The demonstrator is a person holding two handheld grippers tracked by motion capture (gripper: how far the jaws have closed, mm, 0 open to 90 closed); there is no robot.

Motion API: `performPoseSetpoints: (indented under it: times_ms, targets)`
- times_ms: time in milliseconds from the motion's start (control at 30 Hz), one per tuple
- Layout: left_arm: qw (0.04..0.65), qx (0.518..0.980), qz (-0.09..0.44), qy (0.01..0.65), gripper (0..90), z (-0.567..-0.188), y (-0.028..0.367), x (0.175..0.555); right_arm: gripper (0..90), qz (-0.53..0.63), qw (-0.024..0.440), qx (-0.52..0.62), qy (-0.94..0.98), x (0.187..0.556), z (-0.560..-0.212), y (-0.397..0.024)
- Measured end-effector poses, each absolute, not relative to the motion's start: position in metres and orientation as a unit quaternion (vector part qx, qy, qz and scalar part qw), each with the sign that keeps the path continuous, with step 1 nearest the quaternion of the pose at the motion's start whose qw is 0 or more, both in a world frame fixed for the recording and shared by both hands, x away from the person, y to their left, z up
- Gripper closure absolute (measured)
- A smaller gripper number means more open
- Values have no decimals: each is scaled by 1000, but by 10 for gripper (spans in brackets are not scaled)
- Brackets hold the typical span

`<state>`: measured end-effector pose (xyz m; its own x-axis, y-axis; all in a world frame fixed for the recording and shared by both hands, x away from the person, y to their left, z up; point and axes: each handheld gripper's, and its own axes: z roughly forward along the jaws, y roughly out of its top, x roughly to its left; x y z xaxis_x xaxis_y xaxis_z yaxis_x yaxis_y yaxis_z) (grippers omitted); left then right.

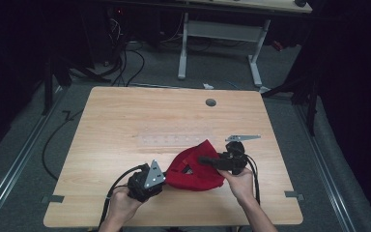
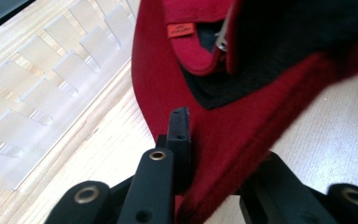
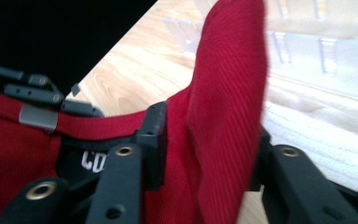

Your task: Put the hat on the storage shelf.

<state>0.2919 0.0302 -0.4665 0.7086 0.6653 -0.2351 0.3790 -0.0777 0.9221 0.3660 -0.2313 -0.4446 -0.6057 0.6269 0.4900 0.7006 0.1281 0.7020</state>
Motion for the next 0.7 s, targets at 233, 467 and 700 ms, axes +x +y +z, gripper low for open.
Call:
performPoseSetpoints:
  times_ms: [233,467,700]
  targets:
    - [574,730,118,353,830,-466,30,288,473,-518,15,-461,-720,367,-437,-244]
    - [586,716,114,363,856,-459,40,291,439,-557,-19,-480,-677,363,-426,-271]
    - [583,709,116,380,855,-459,47,295,431,-548,-50,-481,-683,357,-431,-281]
